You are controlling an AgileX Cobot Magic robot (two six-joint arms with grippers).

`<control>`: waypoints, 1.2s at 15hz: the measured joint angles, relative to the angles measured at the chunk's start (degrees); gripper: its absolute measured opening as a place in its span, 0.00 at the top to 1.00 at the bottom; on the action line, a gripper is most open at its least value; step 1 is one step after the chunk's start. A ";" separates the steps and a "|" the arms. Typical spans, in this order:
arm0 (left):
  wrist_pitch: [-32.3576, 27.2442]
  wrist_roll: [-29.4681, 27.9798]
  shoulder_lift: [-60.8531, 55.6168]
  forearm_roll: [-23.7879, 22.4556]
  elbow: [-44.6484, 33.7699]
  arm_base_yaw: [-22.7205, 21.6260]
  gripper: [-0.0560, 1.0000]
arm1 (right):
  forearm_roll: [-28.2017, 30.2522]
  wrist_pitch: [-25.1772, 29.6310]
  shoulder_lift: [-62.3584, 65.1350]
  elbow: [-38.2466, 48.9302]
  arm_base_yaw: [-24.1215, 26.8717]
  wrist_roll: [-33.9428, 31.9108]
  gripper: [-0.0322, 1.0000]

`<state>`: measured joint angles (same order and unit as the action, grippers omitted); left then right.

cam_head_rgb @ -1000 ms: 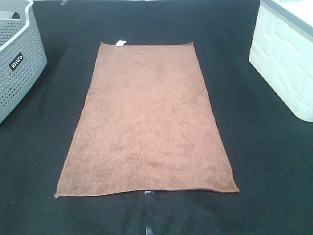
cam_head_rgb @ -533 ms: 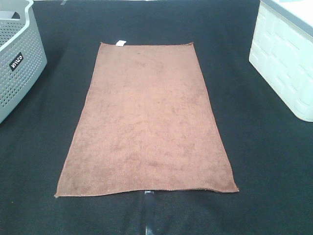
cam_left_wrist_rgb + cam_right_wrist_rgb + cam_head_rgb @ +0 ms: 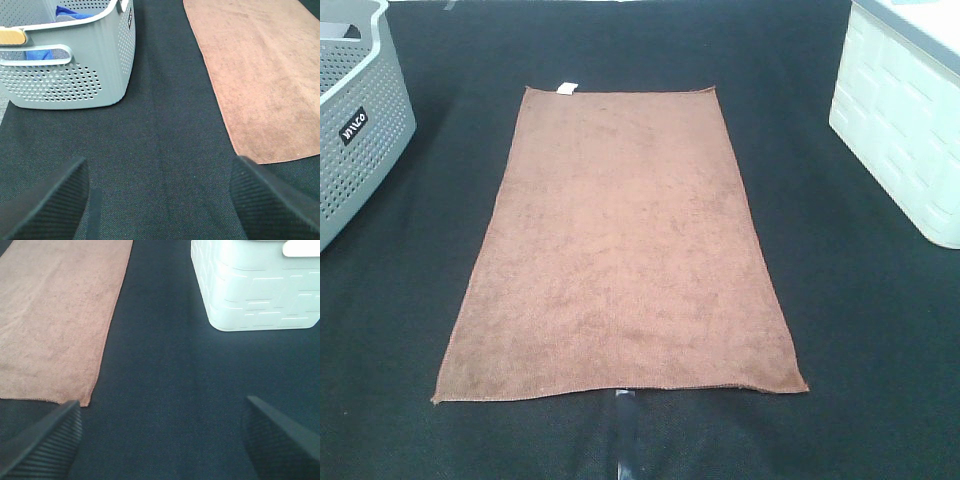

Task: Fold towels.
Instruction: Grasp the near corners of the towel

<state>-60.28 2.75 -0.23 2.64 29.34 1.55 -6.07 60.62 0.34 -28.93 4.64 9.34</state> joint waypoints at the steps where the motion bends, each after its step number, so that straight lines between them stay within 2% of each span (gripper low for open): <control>1: 0.00 0.00 0.00 0.00 0.00 0.00 0.24 | 0.00 0.00 0.00 0.00 0.00 0.00 0.18; 18: 0.00 0.00 0.00 0.00 0.00 0.00 0.24 | 0.00 0.00 0.00 0.00 0.00 0.00 0.18</control>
<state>-60.28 2.75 -0.23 2.64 29.34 1.55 -6.07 60.62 0.34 -28.93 4.64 9.34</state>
